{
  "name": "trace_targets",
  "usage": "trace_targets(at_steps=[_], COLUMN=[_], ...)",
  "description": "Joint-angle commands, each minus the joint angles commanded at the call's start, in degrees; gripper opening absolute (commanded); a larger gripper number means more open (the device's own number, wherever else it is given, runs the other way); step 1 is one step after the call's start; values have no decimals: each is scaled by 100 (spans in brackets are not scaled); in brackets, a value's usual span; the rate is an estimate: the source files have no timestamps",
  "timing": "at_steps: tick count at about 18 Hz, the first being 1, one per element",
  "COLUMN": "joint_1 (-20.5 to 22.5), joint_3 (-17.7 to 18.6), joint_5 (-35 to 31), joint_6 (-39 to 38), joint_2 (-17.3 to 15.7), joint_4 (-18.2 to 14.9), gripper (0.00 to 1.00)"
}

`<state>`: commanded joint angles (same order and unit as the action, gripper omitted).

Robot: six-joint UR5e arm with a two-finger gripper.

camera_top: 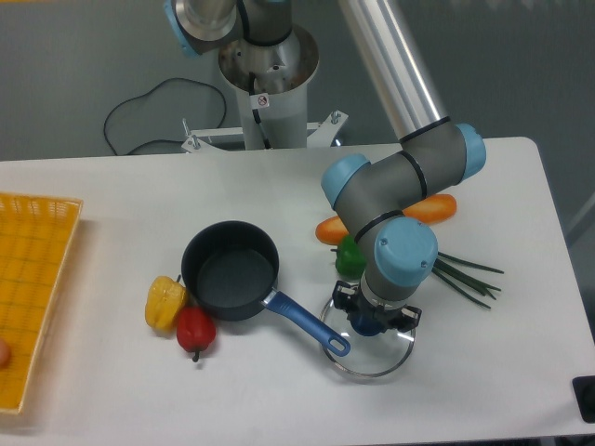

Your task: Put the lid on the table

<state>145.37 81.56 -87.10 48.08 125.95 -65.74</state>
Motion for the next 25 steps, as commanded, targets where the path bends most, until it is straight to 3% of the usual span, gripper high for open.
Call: trace_targets(at_steps=[25], joint_1=[-44], joint_3=[35], joint_5=[-17], joint_6=[9], joint_2=[53], joint_4=[123], gripper=[57])
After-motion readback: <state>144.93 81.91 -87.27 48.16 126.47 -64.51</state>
